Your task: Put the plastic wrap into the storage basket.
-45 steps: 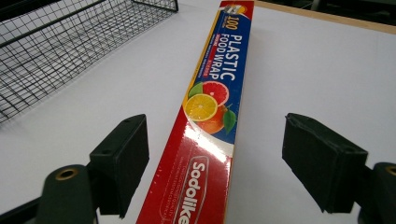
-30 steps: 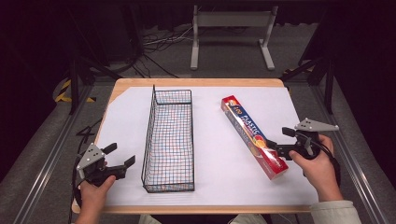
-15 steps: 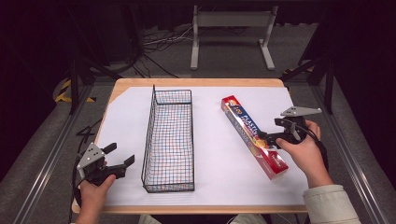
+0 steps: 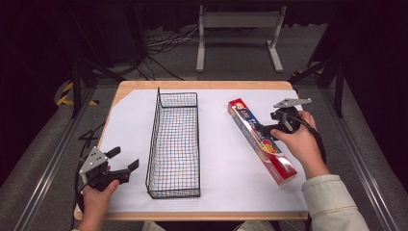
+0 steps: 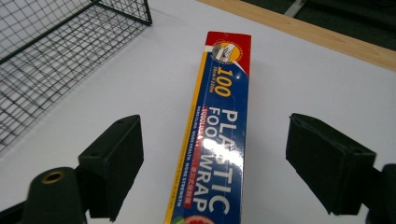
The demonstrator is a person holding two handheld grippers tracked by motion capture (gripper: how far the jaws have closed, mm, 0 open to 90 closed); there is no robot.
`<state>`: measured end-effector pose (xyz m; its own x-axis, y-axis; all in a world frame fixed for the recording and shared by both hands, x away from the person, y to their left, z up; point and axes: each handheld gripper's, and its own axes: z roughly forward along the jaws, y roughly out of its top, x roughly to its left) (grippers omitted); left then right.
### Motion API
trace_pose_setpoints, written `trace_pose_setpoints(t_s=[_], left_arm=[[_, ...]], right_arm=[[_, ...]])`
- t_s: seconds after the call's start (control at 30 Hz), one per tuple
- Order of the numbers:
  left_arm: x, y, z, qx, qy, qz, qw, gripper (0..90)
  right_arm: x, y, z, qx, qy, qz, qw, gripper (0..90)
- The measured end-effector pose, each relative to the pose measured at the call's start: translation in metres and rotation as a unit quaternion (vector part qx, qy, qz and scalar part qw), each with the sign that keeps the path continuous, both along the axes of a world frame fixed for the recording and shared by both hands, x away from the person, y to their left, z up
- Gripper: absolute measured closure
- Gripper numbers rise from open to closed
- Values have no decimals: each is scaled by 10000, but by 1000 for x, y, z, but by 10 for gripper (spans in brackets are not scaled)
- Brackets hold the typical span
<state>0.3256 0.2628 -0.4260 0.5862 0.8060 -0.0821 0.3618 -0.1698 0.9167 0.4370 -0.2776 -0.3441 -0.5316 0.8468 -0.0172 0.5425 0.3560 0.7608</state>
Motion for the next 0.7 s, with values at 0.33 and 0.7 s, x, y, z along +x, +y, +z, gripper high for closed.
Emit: trace_pose_setpoints(t_s=[0.33,0.7], left_arm=[[-4,5,-1,30,30,129,9999,147],[-4,5,-3,20,76,131,9999,150]], right_arm=[[19,12,-21,-305,496,-241,9980,183],[32,23,-39,-619,1123,-305,9913,214]])
